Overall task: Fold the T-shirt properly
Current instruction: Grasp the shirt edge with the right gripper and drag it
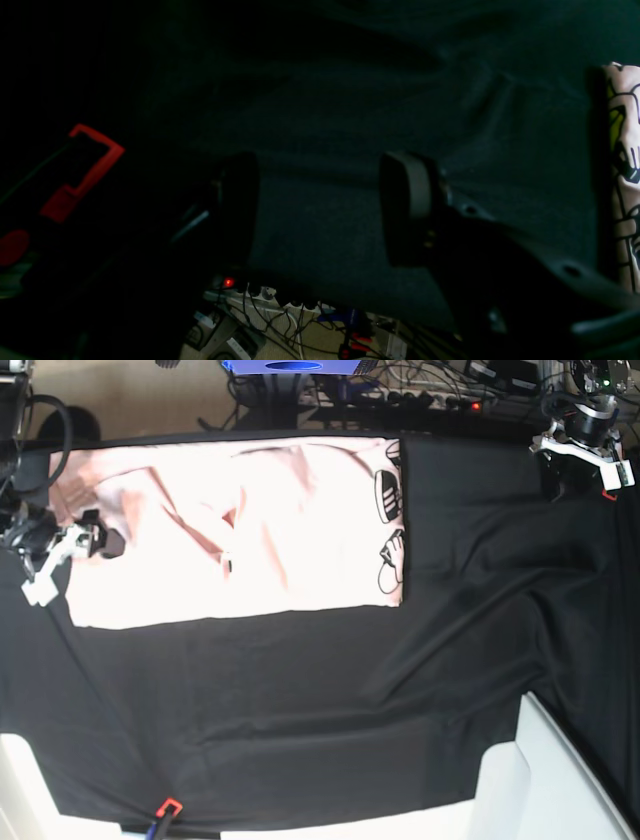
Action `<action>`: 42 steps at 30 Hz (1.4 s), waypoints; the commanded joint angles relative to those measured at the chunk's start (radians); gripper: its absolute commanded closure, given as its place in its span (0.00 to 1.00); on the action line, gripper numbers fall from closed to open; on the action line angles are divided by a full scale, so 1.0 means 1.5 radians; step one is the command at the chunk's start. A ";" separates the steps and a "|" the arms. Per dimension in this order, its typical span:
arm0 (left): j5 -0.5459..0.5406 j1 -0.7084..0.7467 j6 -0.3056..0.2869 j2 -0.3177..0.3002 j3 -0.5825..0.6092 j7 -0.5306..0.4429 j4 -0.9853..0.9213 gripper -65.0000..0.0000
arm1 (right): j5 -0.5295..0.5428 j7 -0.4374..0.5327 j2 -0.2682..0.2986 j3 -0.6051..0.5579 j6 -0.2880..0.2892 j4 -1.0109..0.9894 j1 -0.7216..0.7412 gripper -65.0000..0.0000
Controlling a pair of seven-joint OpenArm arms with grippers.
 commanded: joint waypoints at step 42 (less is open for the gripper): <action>-0.007 0.038 -0.004 -0.007 -0.059 -0.017 0.013 0.43 | -0.006 -0.068 0.003 -0.004 -0.499 0.388 -0.116 1.00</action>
